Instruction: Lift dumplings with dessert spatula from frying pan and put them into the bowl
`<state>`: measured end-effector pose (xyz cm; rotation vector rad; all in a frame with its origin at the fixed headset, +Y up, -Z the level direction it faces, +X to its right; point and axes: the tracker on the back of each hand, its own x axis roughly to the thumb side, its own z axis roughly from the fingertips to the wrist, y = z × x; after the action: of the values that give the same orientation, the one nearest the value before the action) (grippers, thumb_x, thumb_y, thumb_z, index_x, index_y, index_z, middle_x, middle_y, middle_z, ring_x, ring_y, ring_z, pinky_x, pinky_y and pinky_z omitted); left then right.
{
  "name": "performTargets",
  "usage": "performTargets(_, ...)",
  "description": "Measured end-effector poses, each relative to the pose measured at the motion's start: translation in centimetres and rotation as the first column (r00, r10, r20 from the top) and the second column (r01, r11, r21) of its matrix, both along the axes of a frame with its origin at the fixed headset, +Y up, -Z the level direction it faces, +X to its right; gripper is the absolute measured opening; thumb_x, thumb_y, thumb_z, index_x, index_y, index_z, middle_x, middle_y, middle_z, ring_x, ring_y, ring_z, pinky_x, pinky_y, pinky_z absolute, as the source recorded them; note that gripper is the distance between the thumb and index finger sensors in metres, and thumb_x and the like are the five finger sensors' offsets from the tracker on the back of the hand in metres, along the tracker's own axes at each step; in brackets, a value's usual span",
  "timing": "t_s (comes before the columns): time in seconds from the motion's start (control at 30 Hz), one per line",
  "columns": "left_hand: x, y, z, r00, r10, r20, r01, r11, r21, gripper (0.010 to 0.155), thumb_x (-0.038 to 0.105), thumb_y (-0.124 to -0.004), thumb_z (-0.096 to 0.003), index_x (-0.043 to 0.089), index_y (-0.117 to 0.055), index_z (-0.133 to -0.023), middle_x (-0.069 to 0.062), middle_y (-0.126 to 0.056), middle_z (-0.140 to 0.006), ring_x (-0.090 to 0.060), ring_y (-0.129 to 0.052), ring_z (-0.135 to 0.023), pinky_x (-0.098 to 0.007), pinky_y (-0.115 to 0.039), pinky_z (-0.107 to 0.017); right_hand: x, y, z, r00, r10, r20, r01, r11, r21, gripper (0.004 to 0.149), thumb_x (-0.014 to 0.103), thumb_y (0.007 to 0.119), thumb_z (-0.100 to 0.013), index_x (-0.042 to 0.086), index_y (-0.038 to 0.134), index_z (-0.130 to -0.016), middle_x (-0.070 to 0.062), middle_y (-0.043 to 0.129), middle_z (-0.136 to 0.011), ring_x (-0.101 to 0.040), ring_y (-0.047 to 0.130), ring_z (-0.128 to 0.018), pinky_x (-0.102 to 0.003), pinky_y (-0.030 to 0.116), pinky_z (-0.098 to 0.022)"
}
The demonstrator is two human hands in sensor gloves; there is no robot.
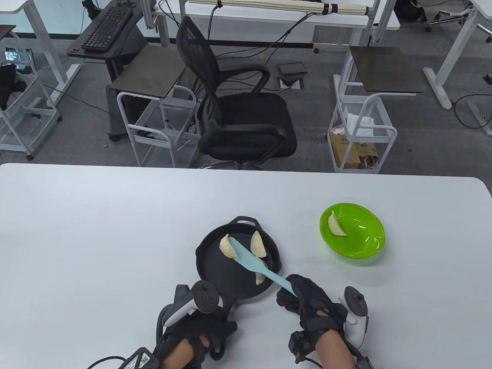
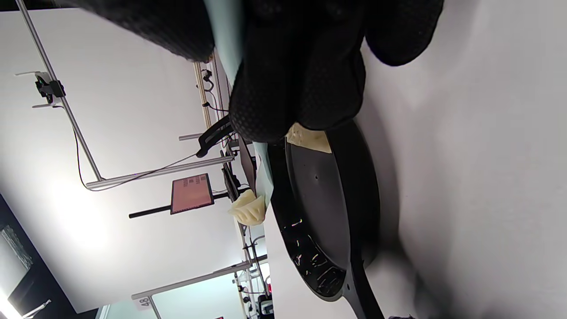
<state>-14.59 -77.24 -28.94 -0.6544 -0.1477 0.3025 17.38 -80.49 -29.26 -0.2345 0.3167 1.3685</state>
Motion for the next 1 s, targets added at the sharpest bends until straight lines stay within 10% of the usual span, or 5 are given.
performTargets(1.0,0.0,0.0,0.0,1.000,-0.002,0.000,0.002,1.000,0.001,0.070,0.069,-0.074,-0.0451,0.023,-0.069,-0.098,0.008,-0.105,-0.059,-0.020,-0.100,-0.049,-0.052,-0.069,-0.060,3.9,0.6,1.3,0.915,-0.099,0.391,0.097,0.995,0.025,0.052,0.042,0.065,-0.060,0.018,0.051,-0.104,-0.005,0.083,-0.090,-0.035,0.083,-0.084,-0.059,0.055,-0.075)
